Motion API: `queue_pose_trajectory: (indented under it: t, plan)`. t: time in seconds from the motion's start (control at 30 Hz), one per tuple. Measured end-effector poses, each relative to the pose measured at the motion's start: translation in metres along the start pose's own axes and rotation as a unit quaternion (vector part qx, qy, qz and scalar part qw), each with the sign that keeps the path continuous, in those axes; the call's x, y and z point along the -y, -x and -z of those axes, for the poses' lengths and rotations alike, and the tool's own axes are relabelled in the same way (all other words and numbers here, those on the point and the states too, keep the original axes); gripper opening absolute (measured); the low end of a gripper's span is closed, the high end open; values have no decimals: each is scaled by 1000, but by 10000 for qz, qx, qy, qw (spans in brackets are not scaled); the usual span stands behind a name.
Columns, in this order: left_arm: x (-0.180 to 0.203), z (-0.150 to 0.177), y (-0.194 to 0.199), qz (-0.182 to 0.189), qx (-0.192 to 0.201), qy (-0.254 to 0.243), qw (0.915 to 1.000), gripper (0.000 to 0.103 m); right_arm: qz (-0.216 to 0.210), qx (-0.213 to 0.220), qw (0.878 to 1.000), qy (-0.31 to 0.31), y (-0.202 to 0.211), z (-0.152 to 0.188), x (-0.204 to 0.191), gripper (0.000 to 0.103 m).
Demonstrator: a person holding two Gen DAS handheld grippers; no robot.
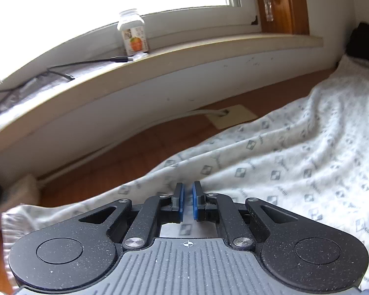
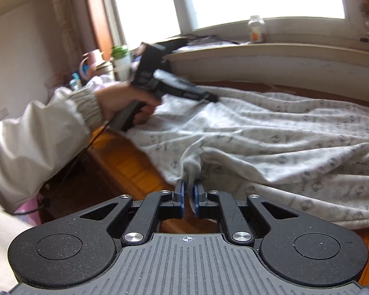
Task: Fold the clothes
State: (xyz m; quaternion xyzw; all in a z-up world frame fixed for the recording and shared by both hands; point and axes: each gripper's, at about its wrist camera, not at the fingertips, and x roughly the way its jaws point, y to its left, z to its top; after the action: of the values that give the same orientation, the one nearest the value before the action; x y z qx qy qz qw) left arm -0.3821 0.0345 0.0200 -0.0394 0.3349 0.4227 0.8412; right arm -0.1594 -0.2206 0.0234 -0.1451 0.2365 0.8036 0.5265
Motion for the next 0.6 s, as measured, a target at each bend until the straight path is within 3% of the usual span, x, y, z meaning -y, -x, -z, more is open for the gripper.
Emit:
queue_pose_trajectory:
  t: [0.07,0.2,0.27,0.33,0.37,0.43,0.6]
  plan:
    - [-7,4,7,-133,-54,111,9998,9,10,33,9999,-108,-3,-1,4,21]
    - [-31,18,32,-237,44,496,9985,34,-111,75,9998,-171,-7,-2,3,29]
    - [-40,25,34,-291,33,516,9982,34,-152,99,9997,-187,-11,-4,2,36]
    - [-48,32,36,-345,21,537,9980,34,-177,139,9995,-232,-16,-7,2,37]
    - [-52,35,37,-372,16,547,9978,36,-204,161,9993,-256,-17,-8,3,36]
    - [-62,39,38,-302,15,685,9972,37,-243,213,9990,-296,-18,-10,3,5]
    - [-80,42,35,-276,-48,1062,9939,37,-132,365,9990,-238,5,-9,-2,5]
